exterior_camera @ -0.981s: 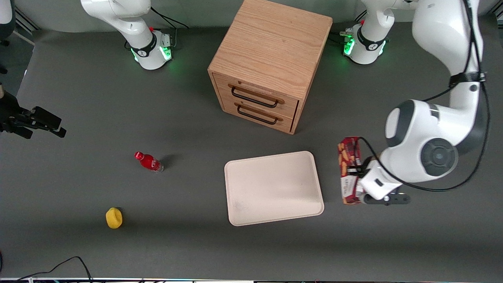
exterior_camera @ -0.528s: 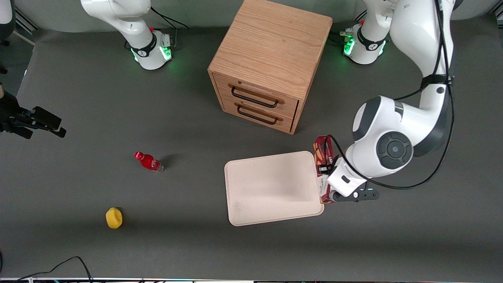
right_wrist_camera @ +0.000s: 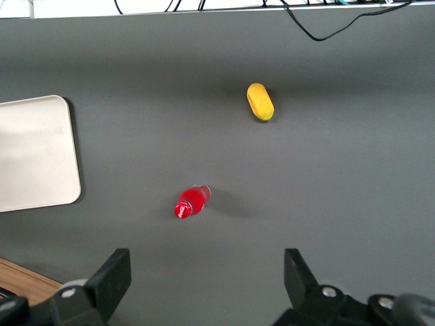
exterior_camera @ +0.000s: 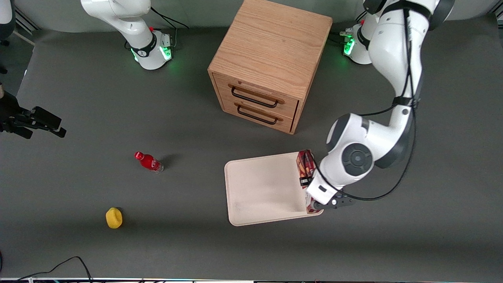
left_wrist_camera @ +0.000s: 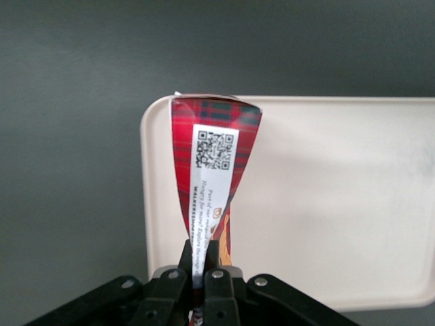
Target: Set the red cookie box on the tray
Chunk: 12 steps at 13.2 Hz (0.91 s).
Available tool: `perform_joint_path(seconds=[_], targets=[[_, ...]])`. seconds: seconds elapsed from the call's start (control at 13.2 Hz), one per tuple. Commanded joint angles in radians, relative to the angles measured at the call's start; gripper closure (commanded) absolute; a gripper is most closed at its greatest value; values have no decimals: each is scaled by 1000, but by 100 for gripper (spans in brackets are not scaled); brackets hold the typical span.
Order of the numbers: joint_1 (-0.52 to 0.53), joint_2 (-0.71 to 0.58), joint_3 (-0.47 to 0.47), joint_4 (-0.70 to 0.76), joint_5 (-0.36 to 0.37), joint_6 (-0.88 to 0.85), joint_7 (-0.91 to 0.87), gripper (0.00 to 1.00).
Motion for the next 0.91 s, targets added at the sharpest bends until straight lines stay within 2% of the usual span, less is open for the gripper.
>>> perform_joint_path(seconds=[0.0, 0.15, 0.23, 0.3, 0.38, 0.83], targets=[[-38, 59, 19, 31, 44, 42, -47, 100], [-40, 81, 19, 25, 65, 76, -44, 100], [-38, 81, 20, 13, 85, 84, -40, 73], [-37, 78, 20, 7, 117, 81, -44, 1], [-37, 70, 20, 5, 139, 61, -47, 0], [8, -7, 19, 34, 127, -91, -35, 0]])
